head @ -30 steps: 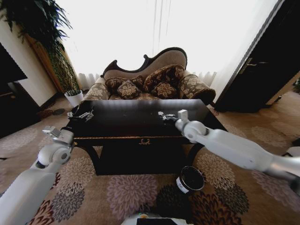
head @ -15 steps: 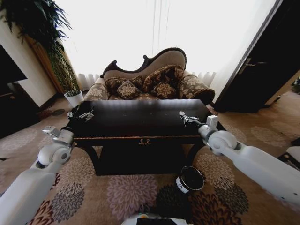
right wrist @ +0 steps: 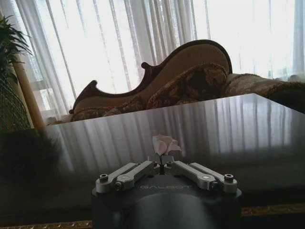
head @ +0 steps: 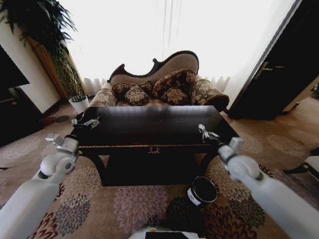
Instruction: Move to the front of the table and place the trash on the table into the trash bin.
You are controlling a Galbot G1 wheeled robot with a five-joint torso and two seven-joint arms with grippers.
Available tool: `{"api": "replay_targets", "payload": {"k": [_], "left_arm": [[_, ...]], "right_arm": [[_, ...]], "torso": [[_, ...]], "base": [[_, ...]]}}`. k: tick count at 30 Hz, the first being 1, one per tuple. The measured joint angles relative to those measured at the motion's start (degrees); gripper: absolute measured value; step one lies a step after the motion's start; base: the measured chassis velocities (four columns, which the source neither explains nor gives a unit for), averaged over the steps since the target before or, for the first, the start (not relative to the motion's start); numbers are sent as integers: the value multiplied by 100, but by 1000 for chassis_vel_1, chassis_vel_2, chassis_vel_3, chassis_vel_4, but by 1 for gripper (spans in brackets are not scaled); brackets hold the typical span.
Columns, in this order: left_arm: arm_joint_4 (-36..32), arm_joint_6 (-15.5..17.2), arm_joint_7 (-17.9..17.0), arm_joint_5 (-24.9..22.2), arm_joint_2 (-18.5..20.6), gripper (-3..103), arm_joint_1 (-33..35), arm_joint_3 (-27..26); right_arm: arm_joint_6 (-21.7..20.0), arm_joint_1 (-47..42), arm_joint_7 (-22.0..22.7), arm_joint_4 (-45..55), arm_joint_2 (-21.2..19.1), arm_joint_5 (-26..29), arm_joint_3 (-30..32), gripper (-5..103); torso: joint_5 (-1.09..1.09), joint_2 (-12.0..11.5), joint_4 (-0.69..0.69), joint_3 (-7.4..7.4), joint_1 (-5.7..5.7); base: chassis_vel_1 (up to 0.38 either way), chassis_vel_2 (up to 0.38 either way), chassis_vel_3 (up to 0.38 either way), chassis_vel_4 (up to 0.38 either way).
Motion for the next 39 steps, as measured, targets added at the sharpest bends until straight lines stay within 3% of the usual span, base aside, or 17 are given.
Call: {"api": "replay_targets", "payload": {"k": [2,5,14,21,24,31,39], "left_arm": [[0,0,3,0,0,100,0,0],[-1,0,4,0,0,100,0,0],[-1,0,2,0,0,100,0,0],[0,0,2,0,0,100,0,0],[0,0,2,0,0,100,0,0],[-1,0,2,0,0,100,0,0],[0,0,2,0,0,100,0,0]], "right_arm": [[45,-162,-54,28,143,-80,151,0],[289,-646,-290,151,701,-554,637,0],[629,-1250,-524,148,1578,-819,1212,0],[1026,-1380,-651,-568,2206,-1233,949,0],[1244,-1199,-660,-1157,2587,-1443,510,0],[1640,-620,-672,-2627,2765,-1968,-61,0],[1896,99,-715,-4185,2529,-2140,-538,0]], "torso": [[-2,0,1,0,0],[-2,0,1,0,-1],[-3,0,2,0,0],[-1,0,1,0,-1],[-3,0,1,0,0],[-2,0,3,1,0],[-2,-1,2,1,0]], "base": [[0,0,0,0],[0,0,0,0],[0,0,0,0],[0,0,0,0],[0,0,0,0],[0,0,0,0],[0,0,0,0]]}}
